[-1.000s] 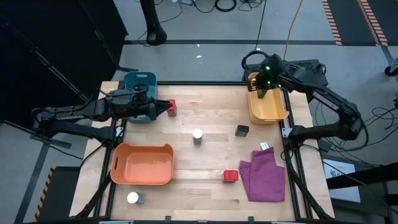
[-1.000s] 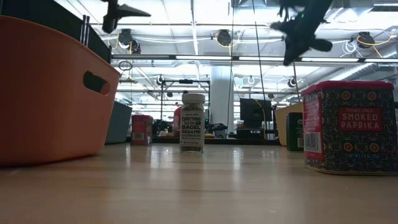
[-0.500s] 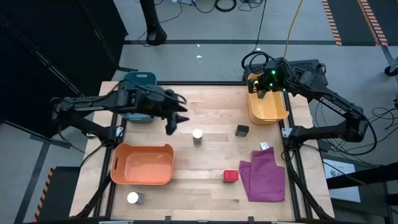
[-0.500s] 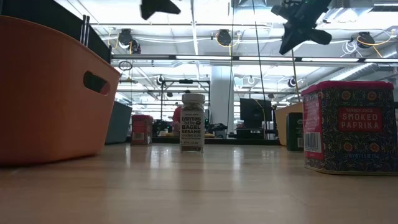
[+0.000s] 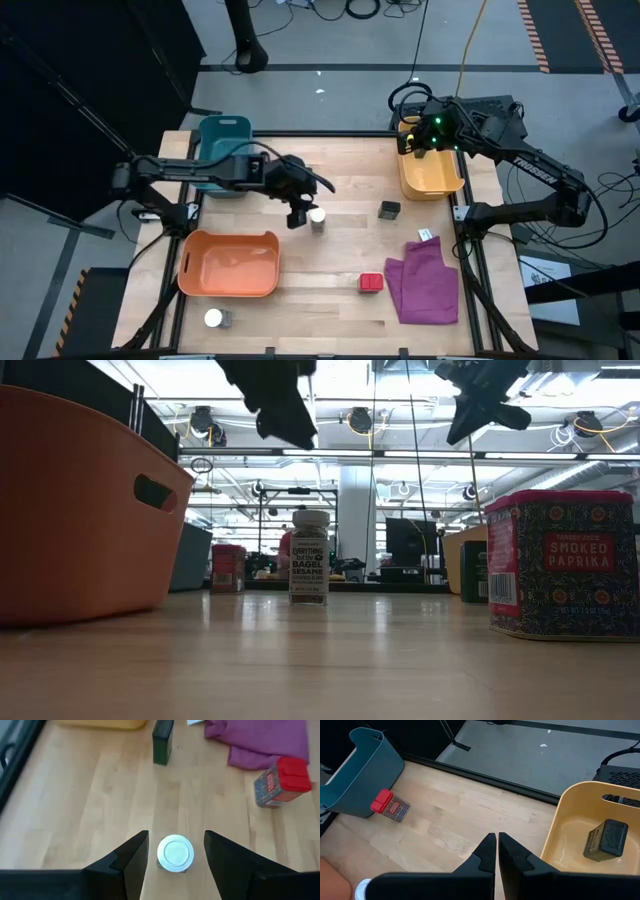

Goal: Sort spices by type
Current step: Put the top white seasoning bottle into the orange bin

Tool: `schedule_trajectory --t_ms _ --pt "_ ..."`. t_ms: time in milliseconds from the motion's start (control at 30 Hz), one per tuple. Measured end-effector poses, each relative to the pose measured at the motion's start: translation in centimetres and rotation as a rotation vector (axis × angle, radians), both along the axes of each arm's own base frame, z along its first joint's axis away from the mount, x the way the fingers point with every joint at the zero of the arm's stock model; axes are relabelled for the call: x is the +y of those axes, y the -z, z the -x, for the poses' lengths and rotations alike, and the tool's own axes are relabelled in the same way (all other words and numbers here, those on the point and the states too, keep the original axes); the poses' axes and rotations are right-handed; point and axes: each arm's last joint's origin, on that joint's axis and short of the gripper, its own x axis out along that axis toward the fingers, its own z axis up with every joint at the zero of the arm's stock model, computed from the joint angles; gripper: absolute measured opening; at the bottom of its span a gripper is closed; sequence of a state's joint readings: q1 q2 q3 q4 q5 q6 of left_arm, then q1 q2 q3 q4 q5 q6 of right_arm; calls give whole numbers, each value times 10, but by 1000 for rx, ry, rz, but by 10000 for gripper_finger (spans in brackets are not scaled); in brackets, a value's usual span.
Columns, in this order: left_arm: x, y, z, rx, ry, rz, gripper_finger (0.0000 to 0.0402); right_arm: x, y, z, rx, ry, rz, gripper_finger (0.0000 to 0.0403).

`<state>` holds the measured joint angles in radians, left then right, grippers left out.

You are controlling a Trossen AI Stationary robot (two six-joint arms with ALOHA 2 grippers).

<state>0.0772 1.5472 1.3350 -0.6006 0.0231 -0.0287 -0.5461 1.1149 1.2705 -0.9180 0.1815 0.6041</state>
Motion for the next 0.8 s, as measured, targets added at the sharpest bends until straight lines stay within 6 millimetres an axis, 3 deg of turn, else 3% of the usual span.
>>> schedule_trajectory --t_ms 267,400,800 --pt "-9 12 -9 22 -8 5 289 2 1 1 23 -14 -2 0" --pt "-12 30 -15 44 51 -44 321 2 1 1 28 -17 -2 0" --pt "-11 78 -10 60 29 -64 326 3 4 3 58 -16 -21 0"
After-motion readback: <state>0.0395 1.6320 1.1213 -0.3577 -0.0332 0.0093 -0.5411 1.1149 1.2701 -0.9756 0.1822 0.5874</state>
